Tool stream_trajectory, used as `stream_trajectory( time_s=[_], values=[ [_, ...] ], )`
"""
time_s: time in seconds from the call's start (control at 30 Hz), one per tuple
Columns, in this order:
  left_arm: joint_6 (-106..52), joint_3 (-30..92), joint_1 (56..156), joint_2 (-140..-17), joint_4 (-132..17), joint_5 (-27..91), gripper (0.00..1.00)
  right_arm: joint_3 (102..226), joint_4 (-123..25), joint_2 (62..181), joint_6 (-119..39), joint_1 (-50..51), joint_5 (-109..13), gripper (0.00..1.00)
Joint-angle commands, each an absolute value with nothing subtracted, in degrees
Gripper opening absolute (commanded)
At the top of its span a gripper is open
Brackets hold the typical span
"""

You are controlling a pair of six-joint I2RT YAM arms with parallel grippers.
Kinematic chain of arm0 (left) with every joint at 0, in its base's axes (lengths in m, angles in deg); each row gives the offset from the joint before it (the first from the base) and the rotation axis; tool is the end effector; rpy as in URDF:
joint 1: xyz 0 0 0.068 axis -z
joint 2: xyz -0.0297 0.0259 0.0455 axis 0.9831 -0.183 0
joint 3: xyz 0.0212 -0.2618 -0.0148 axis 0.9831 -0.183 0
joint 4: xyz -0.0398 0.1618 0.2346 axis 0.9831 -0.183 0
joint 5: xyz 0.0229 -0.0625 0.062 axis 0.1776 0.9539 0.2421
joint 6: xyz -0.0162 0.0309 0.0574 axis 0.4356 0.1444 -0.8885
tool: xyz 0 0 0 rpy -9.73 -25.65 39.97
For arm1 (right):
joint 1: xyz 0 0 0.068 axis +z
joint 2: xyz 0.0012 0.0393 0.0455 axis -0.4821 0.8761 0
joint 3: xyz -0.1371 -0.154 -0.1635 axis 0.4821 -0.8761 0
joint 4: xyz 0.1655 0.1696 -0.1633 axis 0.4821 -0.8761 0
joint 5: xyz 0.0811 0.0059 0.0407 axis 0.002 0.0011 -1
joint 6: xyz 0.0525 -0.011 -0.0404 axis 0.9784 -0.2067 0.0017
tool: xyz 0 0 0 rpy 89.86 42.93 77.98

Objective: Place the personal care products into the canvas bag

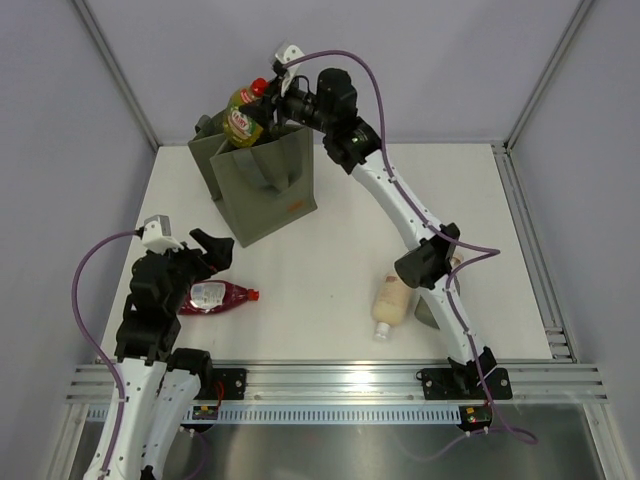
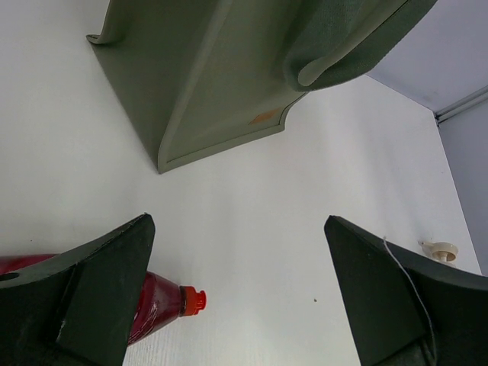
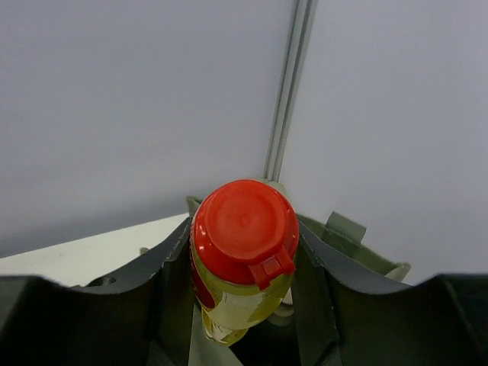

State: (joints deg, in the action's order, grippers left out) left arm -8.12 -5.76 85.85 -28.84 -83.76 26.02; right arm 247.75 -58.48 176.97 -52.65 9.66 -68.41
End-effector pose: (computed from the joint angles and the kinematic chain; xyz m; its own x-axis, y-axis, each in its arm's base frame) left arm 0.1713 -0.0214 0.2982 -0.2885 -0.4800 -0.8285 0.0040 0.8646 -0.5024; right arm 0.4173 0.3634 0.4736 0.2571 0.0927 -0.9619 -0.8850 0.4224 -0.1959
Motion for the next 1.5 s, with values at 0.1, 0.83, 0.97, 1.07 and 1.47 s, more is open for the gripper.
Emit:
stream_trajectory(
  time_s=[0.1,0.83,0.97,1.07,1.47],
  values=[
    [-6.68,-5.5,85.61,-31.11,-81.2,27.12,0.99,250.48,-42.48,175.69,-56.21,8.36,-62.11,0.0],
    [32.69,-5.5,85.61,-41.92,-103.69,16.84,0.99,239.39,-59.09,174.19,-62.36,8.0,-62.81,1.0],
    [32.35,-2.33,85.61,-47.1,-107.91,16.74,0.99,240.28,-60.15,171.48,-60.35,8.0,-65.26,1.0],
    [31.73,-2.15,85.69,-48.6,-108.1,17.97,0.99,240.28,-60.94,169.2,-57.46,8.0,-68.61,0.99],
    [36.3,-5.58,87.19,-54.4,-108.37,17.45,0.99,217.02,-78.23,149.27,-60.31,4.67,-96.91,0.99]
  ],
)
